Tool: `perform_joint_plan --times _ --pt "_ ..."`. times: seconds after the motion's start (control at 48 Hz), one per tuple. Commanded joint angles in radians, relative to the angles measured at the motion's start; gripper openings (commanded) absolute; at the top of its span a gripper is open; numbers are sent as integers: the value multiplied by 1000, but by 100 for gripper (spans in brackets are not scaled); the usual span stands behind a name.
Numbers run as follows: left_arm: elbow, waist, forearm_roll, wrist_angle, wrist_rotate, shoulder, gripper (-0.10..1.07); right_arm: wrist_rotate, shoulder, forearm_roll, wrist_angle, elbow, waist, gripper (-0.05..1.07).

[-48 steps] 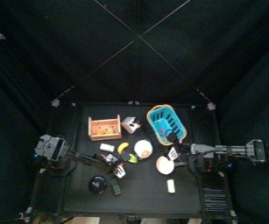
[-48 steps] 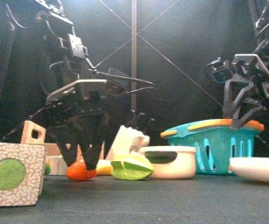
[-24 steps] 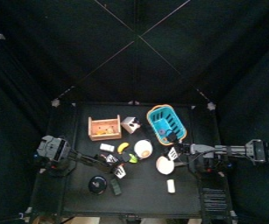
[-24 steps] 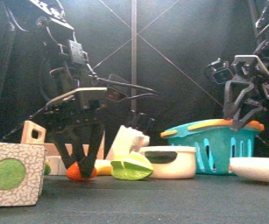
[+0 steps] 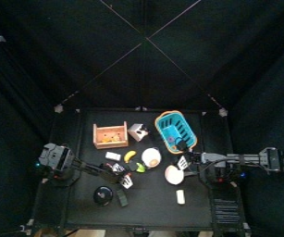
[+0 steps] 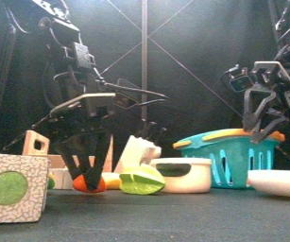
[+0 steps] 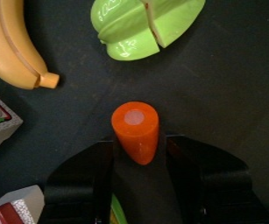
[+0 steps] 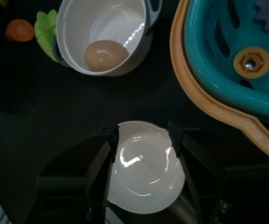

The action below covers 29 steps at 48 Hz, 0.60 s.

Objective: Grab carrot bottom

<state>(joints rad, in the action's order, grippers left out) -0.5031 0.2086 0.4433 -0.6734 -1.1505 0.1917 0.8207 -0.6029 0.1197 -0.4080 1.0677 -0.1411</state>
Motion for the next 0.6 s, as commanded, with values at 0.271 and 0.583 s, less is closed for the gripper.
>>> perform_joint_plan --times 0.271,0.583 --pt "-3 0 31 -3 -2 -97 76 -2 -3 2 6 -9 2 84" --pt "-6 0 29 -3 0 -98 76 -2 -3 3 6 -9 3 84"
